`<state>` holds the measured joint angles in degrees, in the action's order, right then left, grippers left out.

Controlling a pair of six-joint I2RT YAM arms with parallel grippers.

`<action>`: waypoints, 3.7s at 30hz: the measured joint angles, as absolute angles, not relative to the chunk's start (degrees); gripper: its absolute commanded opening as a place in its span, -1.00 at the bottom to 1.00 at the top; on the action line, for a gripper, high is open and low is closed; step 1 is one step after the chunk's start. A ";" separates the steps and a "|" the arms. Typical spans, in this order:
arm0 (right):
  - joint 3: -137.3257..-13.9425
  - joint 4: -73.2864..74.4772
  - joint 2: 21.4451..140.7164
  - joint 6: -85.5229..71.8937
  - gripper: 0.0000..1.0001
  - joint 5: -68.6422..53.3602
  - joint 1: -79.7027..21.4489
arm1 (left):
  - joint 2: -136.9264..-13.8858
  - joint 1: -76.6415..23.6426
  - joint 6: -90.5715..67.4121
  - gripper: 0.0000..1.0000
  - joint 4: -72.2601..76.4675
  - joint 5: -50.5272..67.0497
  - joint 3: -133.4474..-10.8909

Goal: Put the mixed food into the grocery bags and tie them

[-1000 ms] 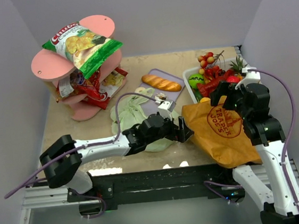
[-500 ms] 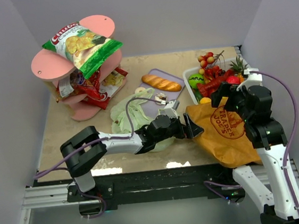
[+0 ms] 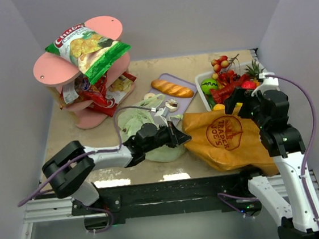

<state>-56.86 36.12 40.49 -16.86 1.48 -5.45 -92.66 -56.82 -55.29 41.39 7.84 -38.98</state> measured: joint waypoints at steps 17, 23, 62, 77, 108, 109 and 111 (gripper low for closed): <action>-51.33 31.57 44.58 -16.80 0.97 -7.51 -5.45 | -64.53 -35.14 -34.68 -1.00 12.80 7.66 -30.61; -47.94 29.04 44.93 -16.62 0.83 -13.87 -5.45 | -64.07 -30.63 -29.47 -1.00 6.63 7.05 -30.48; -30.85 5.10 69.10 -22.63 -0.05 -17.02 -13.50 | -62.98 -29.71 -23.44 -1.00 -2.52 2.35 -32.16; -35.46 13.58 54.72 -23.00 -1.00 -20.08 -14.37 | -60.47 -34.20 -19.11 0.61 -9.39 -1.39 -38.22; -60.23 29.65 48.45 -27.24 -1.00 -20.60 -15.97 | -56.16 -47.46 -15.99 0.79 -14.61 -5.52 -53.15; -60.10 28.84 48.36 -27.75 -1.00 -20.93 -16.34 | -56.47 -47.46 -17.19 0.80 -12.56 -3.36 -53.15; -59.31 26.30 48.23 -28.75 -1.00 -22.50 -17.17 | -57.41 -47.70 -19.49 0.80 -7.44 0.40 -53.15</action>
